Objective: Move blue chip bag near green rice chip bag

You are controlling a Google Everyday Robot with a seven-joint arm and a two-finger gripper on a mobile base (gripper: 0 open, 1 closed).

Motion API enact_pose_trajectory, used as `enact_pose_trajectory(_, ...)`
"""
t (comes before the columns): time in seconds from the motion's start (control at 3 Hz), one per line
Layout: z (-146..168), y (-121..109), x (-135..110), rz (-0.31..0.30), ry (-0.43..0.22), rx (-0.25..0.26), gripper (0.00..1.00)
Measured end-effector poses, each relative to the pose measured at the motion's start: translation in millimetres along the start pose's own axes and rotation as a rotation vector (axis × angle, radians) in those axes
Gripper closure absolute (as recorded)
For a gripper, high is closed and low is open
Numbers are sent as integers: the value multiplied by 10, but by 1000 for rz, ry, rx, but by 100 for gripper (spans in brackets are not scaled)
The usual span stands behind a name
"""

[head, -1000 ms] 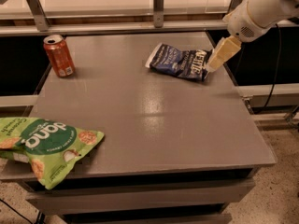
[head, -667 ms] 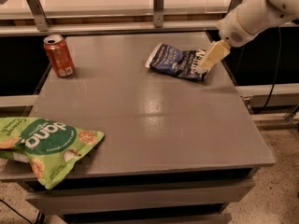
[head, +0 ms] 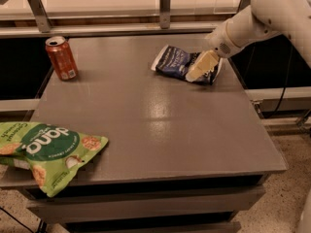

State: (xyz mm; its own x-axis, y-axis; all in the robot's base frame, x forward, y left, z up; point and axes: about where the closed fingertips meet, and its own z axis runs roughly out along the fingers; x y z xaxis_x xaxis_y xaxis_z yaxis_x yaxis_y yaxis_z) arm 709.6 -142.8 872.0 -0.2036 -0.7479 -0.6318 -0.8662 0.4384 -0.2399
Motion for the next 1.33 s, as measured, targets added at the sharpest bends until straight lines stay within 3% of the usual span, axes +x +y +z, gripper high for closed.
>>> enact_pose_trajectory(0.67,292,159,42,30,13,-44,40)
enact_pose_trajectory(1.0,318,254,54,5,73,-29,64)
enact_pose_trajectory(1.33,304,254,44,3,76,-28,86)
